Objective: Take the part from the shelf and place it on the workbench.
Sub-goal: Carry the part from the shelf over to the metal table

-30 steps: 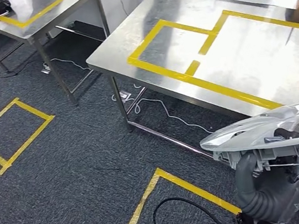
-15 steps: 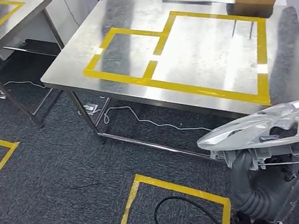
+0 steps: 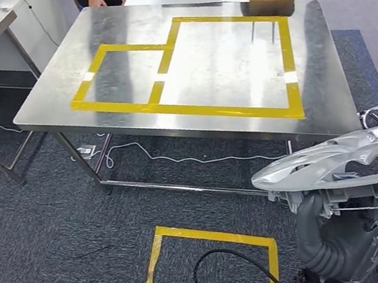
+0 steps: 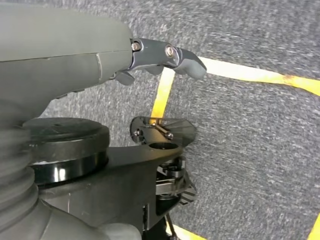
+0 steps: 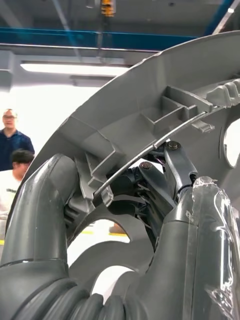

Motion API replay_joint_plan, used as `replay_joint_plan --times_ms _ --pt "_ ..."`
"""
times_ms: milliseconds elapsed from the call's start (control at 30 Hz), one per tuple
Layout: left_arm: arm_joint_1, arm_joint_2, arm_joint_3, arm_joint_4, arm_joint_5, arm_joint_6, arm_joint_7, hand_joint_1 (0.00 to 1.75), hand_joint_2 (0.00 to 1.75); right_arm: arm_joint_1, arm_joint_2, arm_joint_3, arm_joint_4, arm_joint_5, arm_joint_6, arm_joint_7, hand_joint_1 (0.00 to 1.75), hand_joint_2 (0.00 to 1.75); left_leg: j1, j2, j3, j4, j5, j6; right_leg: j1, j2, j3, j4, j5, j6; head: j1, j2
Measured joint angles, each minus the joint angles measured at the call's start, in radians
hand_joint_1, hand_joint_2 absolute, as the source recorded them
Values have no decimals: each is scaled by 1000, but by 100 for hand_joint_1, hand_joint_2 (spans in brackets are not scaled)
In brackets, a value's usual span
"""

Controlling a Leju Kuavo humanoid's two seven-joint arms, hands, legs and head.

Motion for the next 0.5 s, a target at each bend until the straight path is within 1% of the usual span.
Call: replay_joint_plan --times_ms 67,100,133,167,200,233,267,300,333,367,400,433,467,500 --pt "-2 0 0 0 0 0 0 0 175 2 0 0 0 0 0 0 175 175 -1 17 5 -4 -1 -10 1 24 -3 -1 3 -14 0 0" --pt "-2 0 0 0 -1 0 0 0 175 3 0 0 0 0 0 0 175 175 1 12 6 -2 -7 -17 0 35 -3 -3 5 -19 -1 0" --pt "-3 0 0 0 -2 0 0 0 175 3 0 0 0 0 0 0 175 175 3 -5 1 15 -22 -22 -3 47 -3 -6 7 -25 -2 0" --pt "-3 0 0 0 -2 0 0 0 175 2 0 1 0 0 0 0 175 175 4 -28 -16 54 -48 -27 -6 58 -2 -8 9 -30 -5 0" --pt "-3 1 0 0 -3 0 0 0 175 3 0 1 0 1 0 -2 175 175 5 -55 -43 113 -80 -29 -8 69 -3 -8 10 -34 -8 0" --pt "-2 2 0 0 -3 0 0 0 175 4 0 1 0 2 -1 -6 175 175 5 -70 -78 183 -113 -30 -8 78 -4 -8 10 -37 -11 0" --pt "-1 2 0 0 -3 0 0 0 175 6 0 1 0 3 -1 -12 175 175 5 -75 -111 244 -133 -30 -8 88 -4 -8 10 -37 -12 0" --pt "0 3 0 0 -3 0 1 0 175 9 1 0 0 2 -1 -19 175 175 5 -77 -131 276 -133 -30 -8 98 -4 -8 10 -38 -12 0" --pt "0 4 0 0 -4 0 1 0 175 10 1 -2 0 1 -1 -25 175 175 5 -78 -134 270 -112 -29 -8 106 -2 -8 10 -38 -13 0" --pt "0 4 0 0 -4 0 1 0 175 11 2 -3 -1 0 0 -29 175 175 6 -78 -120 229 -75 -27 -9 114 -1 -8 10 -37 -13 0" --pt "-1 4 0 0 -4 0 1 0 175 12 2 -4 -2 1 -1 -31 175 175 7 -81 -93 165 -34 -26 -9 120 1 -8 9 -34 -14 0" --pt "-2 4 0 0 -4 0 1 0 175 14 4 -6 -3 6 -1 -32 175 175 9 -86 -64 98 -4 -25 -7 124 1 -5 8 -30 -15 0" --pt "-2 3 0 0 -4 0 2 0 175 16 7 -10 -5 15 -2 -32 175 175 10 -91 -43 49 14 -23 -5 128 -1 -4 8 -25 -14 0" --pt "-3 3 0 0 -4 0 3 0 175 20 12 -18 -7 28 -2 -33 175 175 10 -96 -32 20 20 -19 -4 130 -3 -4 8 -19 -15 0"
